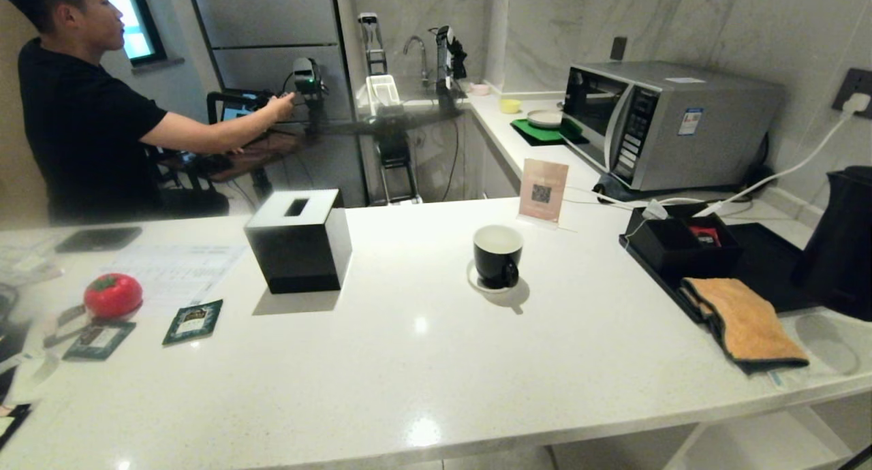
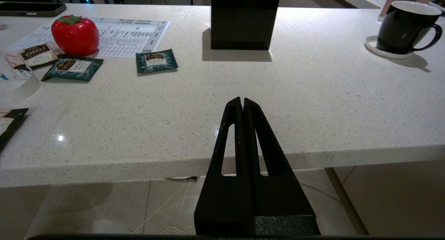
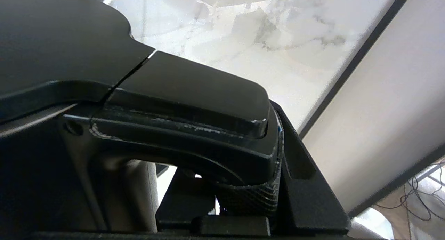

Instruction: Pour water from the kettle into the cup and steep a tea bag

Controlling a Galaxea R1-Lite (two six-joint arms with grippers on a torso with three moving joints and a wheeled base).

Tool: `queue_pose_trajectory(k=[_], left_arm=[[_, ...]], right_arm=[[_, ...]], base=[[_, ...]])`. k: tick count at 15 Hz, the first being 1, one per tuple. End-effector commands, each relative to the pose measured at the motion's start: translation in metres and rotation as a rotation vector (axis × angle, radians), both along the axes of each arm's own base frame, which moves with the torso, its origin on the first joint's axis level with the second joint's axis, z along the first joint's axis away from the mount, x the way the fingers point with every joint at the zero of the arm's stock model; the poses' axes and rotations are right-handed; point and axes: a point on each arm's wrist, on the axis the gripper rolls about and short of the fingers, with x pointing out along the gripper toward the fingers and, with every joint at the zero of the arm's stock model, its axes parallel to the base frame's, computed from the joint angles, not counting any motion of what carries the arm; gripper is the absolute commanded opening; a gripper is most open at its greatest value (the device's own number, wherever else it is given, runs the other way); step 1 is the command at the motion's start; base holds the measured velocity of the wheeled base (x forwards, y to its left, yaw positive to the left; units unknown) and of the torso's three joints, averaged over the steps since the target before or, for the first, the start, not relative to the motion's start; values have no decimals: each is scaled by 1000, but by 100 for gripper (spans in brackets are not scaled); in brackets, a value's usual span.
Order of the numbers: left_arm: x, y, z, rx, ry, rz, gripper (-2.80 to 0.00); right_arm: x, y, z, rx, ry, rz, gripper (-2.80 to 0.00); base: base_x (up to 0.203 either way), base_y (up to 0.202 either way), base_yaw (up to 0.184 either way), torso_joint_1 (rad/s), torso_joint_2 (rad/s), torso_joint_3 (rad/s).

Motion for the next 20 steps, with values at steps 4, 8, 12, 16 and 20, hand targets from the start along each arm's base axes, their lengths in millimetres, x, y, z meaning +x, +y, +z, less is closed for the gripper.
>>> queue_pose_trajectory(k=[4,8,12,16,20], left_arm=[[0,0,0,-1,0,1,-280],[0,0,0,-1,1,1,-280],[0,0,0,-1,0,1,-280],[0,0,0,-1,1,1,-280],[0,0,0,-1,0,1,-280]], right_arm=[[34,-29,-27,15,16,-8,-280],[53,-44,-29,-2,-6,-6,-280],[68,-55,-33,-11,-15,-7,-280],[76,-60,-45,-4,-5,-5,-280],[84,-67,-48,-8,-11,-6,-280]], base=[[0,0,0,0,0,0],[0,0,0,0,0,0],[0,0,0,0,0,0],[0,0,0,0,0,0],[0,0,0,0,0,0]])
